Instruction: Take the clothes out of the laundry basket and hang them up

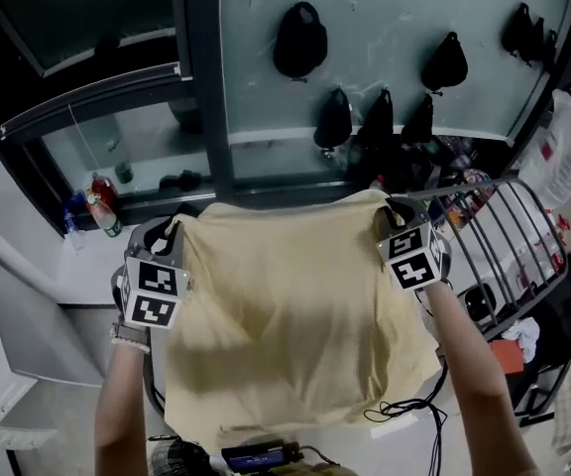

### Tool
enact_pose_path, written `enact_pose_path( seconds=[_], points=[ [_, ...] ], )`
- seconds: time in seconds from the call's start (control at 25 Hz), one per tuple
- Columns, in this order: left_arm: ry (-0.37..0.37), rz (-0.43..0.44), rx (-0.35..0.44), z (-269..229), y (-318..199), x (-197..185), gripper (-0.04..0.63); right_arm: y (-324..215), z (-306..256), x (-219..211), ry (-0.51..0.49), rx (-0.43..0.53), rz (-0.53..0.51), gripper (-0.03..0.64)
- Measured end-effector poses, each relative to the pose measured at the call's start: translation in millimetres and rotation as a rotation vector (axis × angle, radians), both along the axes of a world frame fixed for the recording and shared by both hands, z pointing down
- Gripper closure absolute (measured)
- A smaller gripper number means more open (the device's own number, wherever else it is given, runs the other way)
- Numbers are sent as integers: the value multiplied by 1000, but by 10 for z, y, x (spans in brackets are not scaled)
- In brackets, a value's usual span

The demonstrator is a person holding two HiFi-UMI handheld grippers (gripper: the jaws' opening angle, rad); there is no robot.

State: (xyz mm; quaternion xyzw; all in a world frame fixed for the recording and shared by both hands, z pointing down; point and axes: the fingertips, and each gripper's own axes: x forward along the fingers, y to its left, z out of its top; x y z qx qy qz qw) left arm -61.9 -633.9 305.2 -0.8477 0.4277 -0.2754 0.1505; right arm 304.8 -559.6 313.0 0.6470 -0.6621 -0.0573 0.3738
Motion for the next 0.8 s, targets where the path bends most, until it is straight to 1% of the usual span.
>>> enact_pose_path(
  seconds=[0.12, 0.24, 0.32, 0.44, 0.52, 0.64, 0.8],
  points=[
    [2, -17, -12, 93, -299, -30, 566, -374, 66, -8, 34, -18, -12, 595],
    [-15, -25, -14, 157, -601, -42, 566, -712, 156, -20, 54, -38, -22, 594],
    [-16, -34, -14, 182, -795, -43, 565, -921, 208, -16, 58, -46, -26, 595],
    [2, -54, -24, 219, -1075, -46, 565, -1204, 282, -8, 53, -54, -32, 595],
    [-3, -67, -41, 317, -1224, -36, 565, -1340, 396, -1, 40, -79, -29, 595],
    [-7, -78, -102, 630, -1351, -2, 565, -1448, 699, -34, -9, -149, -40, 594],
    [26, -65, -246, 1110, -1365, 70, 557, -1447, 1086, -73, -65, -230, -65, 594]
  ],
)
